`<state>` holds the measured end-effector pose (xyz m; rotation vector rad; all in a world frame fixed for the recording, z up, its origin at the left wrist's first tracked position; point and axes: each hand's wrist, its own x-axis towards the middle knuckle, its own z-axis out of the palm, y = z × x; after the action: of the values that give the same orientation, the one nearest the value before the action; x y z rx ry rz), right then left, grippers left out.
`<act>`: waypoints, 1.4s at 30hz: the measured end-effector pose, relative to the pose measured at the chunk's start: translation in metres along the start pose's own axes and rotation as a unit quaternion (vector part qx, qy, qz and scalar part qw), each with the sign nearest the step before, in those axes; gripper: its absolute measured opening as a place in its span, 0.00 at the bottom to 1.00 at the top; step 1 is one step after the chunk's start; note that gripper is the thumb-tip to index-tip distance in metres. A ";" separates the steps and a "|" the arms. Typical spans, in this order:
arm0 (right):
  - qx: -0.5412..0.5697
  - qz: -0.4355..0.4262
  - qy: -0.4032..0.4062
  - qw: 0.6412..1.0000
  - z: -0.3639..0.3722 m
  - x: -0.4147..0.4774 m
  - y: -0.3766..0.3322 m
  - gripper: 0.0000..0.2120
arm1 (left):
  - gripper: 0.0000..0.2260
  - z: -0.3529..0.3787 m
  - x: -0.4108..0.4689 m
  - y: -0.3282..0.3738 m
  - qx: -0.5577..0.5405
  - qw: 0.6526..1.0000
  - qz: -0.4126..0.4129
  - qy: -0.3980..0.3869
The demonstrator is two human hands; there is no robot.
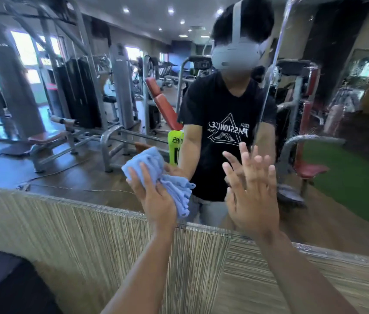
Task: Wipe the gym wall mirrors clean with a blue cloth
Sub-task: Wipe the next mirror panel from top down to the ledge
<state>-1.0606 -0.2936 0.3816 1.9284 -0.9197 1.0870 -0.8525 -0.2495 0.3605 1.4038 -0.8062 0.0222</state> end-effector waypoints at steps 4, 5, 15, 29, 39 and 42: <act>-0.013 -0.019 -0.025 0.999 0.014 0.010 -0.008 0.32 | 0.29 -0.005 0.012 -0.009 -0.025 0.986 -0.151 0.072; -0.024 -0.015 -0.022 0.999 0.017 0.010 -0.008 0.32 | 0.29 -0.005 0.012 -0.010 -0.035 0.980 -0.178 0.085; -0.069 -0.030 0.054 0.996 0.041 0.008 -0.004 0.29 | 0.29 0.032 -0.076 0.009 -0.086 0.949 -0.303 -0.005; -0.095 -0.037 0.099 0.990 0.047 0.008 -0.005 0.31 | 0.27 0.002 -0.004 -0.038 -0.069 0.943 -0.293 0.139; -0.085 -0.032 0.095 0.991 0.047 0.006 -0.004 0.29 | 0.27 0.016 -0.010 -0.040 -0.097 0.945 -0.289 0.116; -0.084 -0.030 0.098 0.991 0.046 0.006 -0.004 0.29 | 0.26 -0.012 0.038 -0.072 -0.080 0.937 -0.299 0.163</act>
<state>-1.0372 -0.3319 0.3687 1.6698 -0.8130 1.1048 -0.7850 -0.2707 0.3189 1.3918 -0.0842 -0.2689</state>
